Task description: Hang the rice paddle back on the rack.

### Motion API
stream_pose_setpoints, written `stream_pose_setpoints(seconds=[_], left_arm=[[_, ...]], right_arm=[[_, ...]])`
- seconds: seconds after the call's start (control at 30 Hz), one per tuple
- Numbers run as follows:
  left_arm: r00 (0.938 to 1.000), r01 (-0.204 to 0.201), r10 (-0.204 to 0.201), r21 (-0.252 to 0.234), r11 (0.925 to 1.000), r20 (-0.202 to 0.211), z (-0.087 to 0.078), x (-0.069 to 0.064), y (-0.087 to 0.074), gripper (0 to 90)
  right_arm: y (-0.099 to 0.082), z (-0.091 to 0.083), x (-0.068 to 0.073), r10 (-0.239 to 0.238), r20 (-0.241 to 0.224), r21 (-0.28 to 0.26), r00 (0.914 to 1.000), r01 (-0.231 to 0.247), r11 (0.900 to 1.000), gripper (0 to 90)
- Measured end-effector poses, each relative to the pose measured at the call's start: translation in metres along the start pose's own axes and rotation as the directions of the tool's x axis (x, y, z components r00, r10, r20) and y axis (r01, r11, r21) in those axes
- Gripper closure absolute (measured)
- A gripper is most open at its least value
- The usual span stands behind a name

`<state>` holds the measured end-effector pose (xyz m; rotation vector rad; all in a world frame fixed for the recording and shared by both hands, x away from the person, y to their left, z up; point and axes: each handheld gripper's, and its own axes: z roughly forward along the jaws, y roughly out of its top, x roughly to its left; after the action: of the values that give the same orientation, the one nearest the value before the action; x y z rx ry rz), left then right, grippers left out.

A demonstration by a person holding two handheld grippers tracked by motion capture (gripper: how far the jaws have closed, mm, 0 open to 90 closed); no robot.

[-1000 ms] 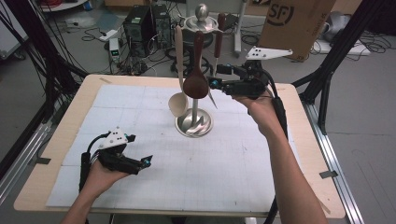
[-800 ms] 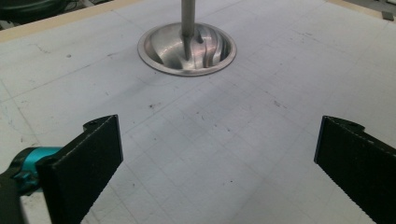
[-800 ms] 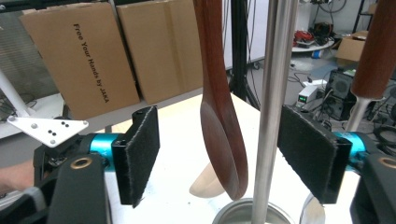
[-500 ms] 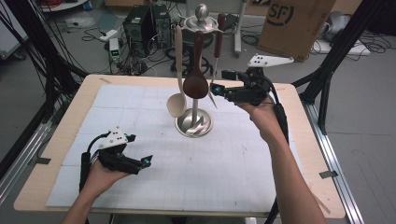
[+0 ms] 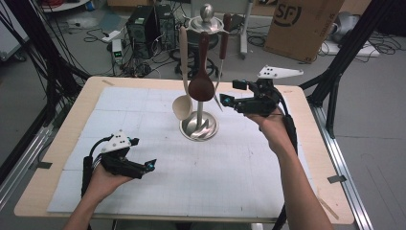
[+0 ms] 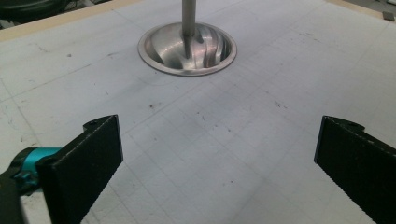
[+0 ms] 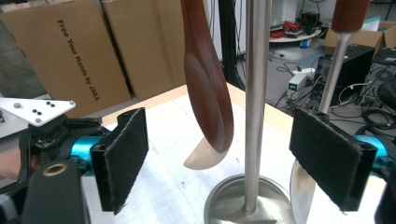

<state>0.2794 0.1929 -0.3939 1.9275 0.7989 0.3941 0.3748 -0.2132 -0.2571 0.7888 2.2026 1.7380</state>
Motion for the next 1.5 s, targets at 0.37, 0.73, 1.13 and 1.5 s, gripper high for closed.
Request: stream_pose_setpoints(seconds=[0.37,0.73,1.13,1.5], left_arm=[[1.0,0.003,-0.003,0.002,1.0,-0.003,0.0,0.0,0.0,1.6],[1.0,0.01,-0.01,-0.001,1.0,0.001,0.0,0.001,0.0,1.6],[0.9998,0.019,-0.019,-0.003,0.9998,0.009,-0.001,0.003,-0.001,1.6],[0.9996,0.023,-0.023,0.001,0.9997,0.014,0.0,0.003,-0.001,1.7]], right_arm=[[-0.024,-0.002,-0.001,0.012,0.025,0.027,0.9996,-0.013,0.9995,14.1],[-0.045,-0.003,0.001,0.008,0.044,0.054,0.999,-0.011,0.9985,11.0],[-0.065,-0.005,0.005,-0.002,0.058,0.075,0.9983,-0.003,0.9972,10.5],[-0.086,-0.006,0.007,0.01,0.062,0.101,0.998,-0.016,0.9947,9.8]])
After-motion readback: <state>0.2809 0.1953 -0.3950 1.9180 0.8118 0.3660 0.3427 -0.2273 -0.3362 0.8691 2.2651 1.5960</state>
